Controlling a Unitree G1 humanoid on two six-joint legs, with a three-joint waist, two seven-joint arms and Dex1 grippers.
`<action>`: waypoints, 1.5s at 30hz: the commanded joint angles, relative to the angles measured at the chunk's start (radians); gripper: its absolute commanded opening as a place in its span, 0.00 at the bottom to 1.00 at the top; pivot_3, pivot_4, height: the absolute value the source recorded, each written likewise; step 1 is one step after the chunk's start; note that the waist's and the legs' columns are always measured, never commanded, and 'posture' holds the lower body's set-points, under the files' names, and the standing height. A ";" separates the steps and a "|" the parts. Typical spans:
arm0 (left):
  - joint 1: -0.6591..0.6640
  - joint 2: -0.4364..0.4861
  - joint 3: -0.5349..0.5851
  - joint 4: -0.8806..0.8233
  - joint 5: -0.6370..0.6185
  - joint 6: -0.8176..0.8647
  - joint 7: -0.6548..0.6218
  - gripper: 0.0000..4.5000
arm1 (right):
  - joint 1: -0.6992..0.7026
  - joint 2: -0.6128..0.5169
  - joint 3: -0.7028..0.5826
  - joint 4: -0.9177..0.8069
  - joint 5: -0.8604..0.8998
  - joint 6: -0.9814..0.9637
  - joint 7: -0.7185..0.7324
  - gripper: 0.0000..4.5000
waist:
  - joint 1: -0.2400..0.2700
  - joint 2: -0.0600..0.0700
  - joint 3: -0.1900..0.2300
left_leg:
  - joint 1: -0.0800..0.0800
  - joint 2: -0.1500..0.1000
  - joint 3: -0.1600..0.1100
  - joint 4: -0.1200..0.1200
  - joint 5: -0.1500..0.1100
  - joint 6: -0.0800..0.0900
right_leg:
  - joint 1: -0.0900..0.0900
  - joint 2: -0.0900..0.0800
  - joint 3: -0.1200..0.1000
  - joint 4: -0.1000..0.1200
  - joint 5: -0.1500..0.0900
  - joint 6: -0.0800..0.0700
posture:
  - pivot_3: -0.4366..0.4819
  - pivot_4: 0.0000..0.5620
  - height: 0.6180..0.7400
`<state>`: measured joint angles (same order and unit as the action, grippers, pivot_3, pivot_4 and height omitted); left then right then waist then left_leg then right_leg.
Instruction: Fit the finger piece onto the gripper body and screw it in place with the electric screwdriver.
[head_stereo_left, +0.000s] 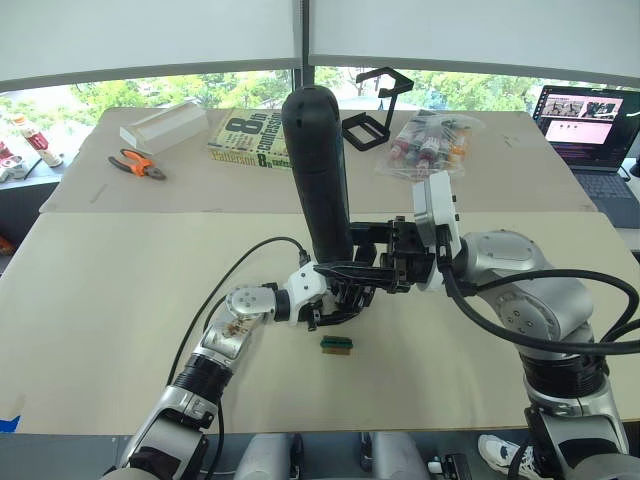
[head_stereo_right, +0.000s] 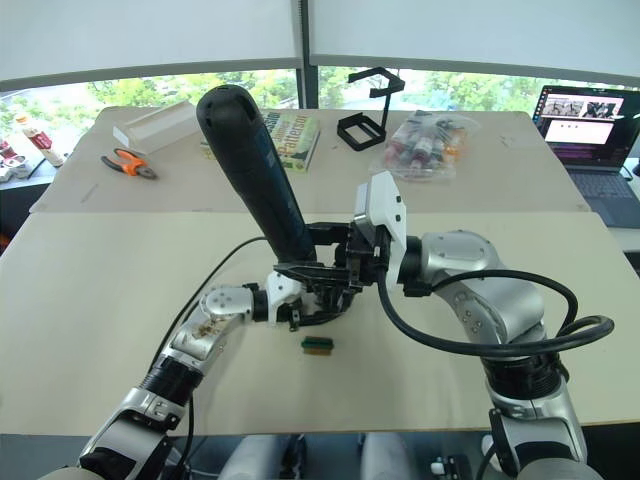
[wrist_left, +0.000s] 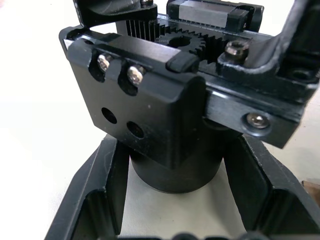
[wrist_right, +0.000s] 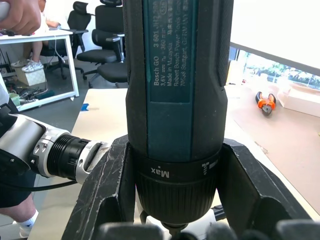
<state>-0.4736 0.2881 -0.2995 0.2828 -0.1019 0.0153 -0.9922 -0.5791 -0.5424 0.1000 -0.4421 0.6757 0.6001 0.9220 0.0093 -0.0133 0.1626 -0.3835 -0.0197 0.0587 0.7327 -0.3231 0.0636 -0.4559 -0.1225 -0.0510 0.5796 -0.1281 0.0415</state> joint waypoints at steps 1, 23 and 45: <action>-0.010 -0.001 0.002 -0.027 -0.004 -0.010 -0.006 0.51 | -0.008 0.001 -0.025 -0.026 -0.004 -0.051 0.014 0.42 | 0.000 0.000 0.000 | 0.000 0.000 0.000 0.000 0.000 0.000 | 0.000 0.000 0.000 0.000 0.000 0.000 | 0.48 0.27 1.00; -0.009 -0.001 0.000 -0.030 -0.005 -0.012 -0.009 0.51 | -0.024 0.024 -0.026 -0.021 -0.012 -0.045 0.012 0.42 | 0.000 0.000 0.000 | 0.000 0.000 0.000 0.000 0.000 0.000 | 0.000 0.000 0.000 0.000 0.000 0.000 | 0.48 0.27 1.00; -0.005 -0.002 -0.002 -0.040 -0.007 -0.011 -0.010 0.51 | -0.013 0.016 -0.024 0.001 -0.051 -0.071 0.048 0.42 | 0.000 0.000 0.000 | 0.000 0.000 0.000 0.000 0.000 0.000 | 0.000 0.000 0.000 0.000 0.000 0.000 | 0.48 0.27 1.00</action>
<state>-0.4736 0.2877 -0.2998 0.2823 -0.1021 0.0154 -0.9926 -0.5783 -0.5235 0.1040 -0.4208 0.6135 0.5712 0.9627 0.0093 -0.0133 0.1626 -0.3835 -0.0199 0.0587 0.7327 -0.3231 0.0636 -0.4559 -0.1225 -0.0510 0.5795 -0.1281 0.0415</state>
